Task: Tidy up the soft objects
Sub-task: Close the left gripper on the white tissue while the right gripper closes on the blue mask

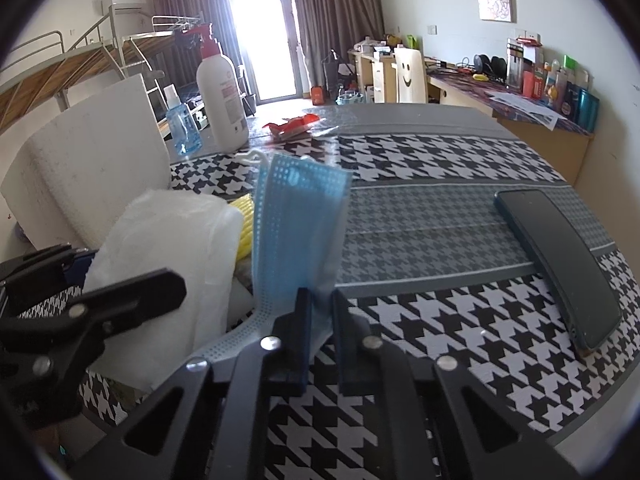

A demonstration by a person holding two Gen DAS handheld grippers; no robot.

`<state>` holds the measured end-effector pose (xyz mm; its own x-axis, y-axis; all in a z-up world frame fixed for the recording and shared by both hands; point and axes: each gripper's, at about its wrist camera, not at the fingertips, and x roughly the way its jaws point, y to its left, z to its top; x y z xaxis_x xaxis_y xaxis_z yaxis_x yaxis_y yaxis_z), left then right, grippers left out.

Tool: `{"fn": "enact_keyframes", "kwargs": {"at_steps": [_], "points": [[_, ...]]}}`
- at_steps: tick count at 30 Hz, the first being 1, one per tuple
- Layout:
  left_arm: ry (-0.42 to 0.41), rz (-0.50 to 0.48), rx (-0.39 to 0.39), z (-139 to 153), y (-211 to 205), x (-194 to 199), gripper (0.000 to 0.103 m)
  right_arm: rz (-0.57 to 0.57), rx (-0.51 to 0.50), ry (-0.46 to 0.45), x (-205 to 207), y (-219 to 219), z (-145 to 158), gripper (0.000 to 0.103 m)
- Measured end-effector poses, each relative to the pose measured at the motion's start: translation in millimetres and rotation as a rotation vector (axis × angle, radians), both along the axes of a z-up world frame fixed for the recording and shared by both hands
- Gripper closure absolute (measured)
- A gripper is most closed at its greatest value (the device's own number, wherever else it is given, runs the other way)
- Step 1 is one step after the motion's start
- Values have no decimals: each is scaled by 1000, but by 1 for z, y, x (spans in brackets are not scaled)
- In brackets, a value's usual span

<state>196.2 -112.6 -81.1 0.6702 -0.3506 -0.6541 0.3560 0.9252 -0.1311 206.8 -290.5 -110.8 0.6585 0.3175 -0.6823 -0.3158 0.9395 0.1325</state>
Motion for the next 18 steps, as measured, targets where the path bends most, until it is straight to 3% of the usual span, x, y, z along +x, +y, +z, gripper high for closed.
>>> {"fn": "enact_keyframes", "kwargs": {"at_steps": [3, 7, 18], "points": [[-15, -9, 0, 1, 0, -2, 85, 8, 0, -1, 0, 1, 0, 93], [-26, -29, -15, 4, 1, -5, 93, 13, 3, 2, 0, 2, 0, 93], [-82, -37, -56, 22, 11, -18, 96, 4, 25, -10, -3, -2, 4, 96]]}}
